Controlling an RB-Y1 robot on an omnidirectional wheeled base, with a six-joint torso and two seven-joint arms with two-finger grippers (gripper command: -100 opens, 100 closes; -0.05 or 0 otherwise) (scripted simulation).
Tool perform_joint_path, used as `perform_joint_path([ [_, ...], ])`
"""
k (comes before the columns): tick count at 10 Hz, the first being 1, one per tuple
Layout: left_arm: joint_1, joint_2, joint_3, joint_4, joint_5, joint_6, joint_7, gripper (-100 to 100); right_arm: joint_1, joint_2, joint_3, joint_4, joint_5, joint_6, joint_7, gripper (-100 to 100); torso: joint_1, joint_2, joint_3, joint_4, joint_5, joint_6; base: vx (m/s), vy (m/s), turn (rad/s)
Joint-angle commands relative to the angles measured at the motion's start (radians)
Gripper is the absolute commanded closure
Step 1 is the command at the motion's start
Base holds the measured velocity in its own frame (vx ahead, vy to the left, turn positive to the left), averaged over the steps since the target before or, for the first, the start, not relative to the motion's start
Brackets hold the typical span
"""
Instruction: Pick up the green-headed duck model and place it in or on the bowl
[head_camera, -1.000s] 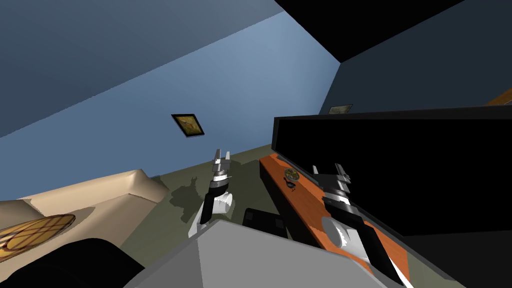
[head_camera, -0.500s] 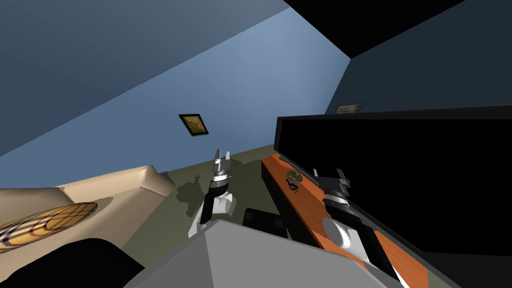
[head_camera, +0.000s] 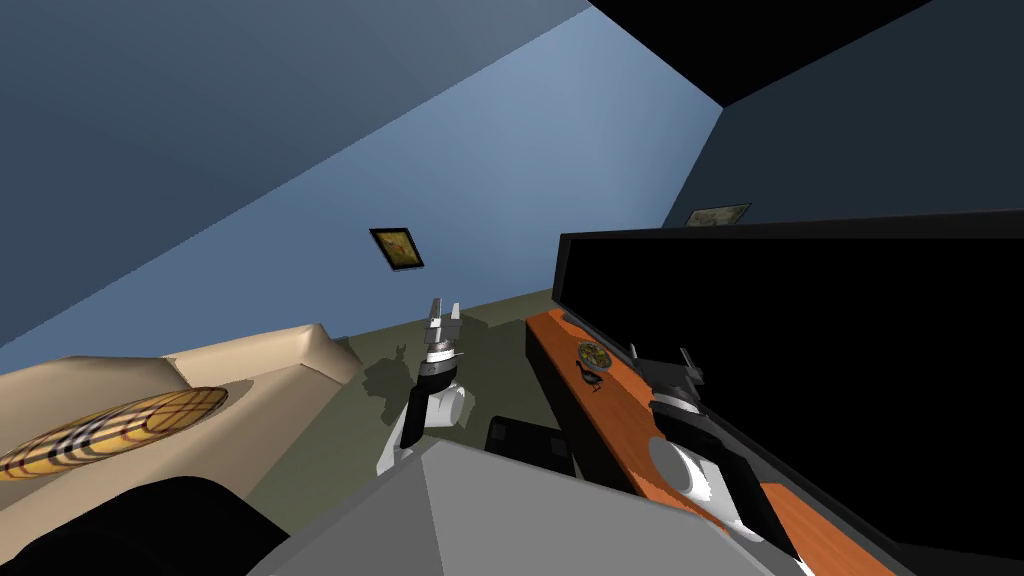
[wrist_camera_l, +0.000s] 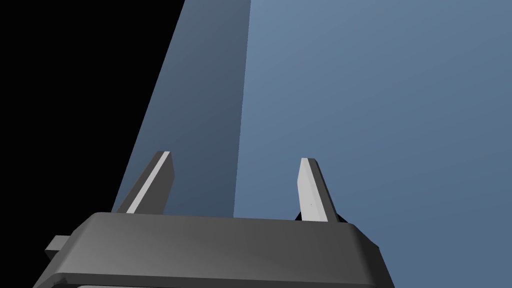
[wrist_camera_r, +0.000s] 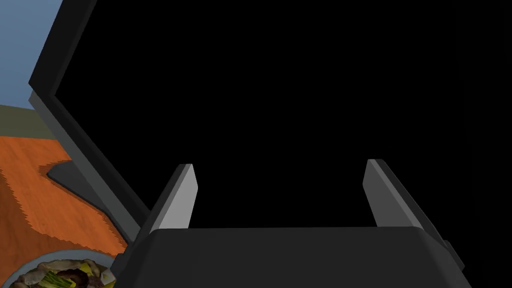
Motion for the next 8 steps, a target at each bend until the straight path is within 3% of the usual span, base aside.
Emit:
perform_joint_path([
  [1, 0.000, 0.000, 0.000, 0.000, 0.000, 0.000, 0.000, 0, -0.017, -0.002, -0.010, 0.050, -0.050, 0.009, -0.050, -100, 0.000, 0.000, 0.000, 0.000, 0.000, 0.000, 0.009, -0.001, 0.152],
  [2, 0.000, 0.000, 0.000, 0.000, 0.000, 0.000, 0.000, 0, -0.017, -0.002, -0.010, 0.051, -0.062, 0.009, -0.057, -100, 0.000, 0.000, 0.000, 0.000, 0.000, 0.000, 0.008, -0.005, 0.040],
  [4, 0.000, 0.000, 0.000, 0.000, 0.000, 0.000, 0.000, 0, -0.031, -0.005, -0.022, 0.111, -0.128, 0.017, -0.122, -100, 0.000, 0.000, 0.000, 0.000, 0.000, 0.000, 0.008, -0.002, 0.095],
  [7, 0.000, 0.000, 0.000, 0.000, 0.000, 0.000, 0.000, 0, -0.038, -0.005, -0.028, 0.144, -0.184, 0.021, -0.170, -100, 0.000, 0.000, 0.000, 0.000, 0.000, 0.000, 0.005, -0.002, 0.063],
  [8, 0.000, 0.000, 0.000, 0.000, 0.000, 0.000, 0.000, 0, -0.045, -0.004, -0.034, 0.175, -0.225, 0.025, -0.208, -100, 0.000, 0.000, 0.000, 0.000, 0.000, 0.000, 0.004, -0.001, 0.088],
])
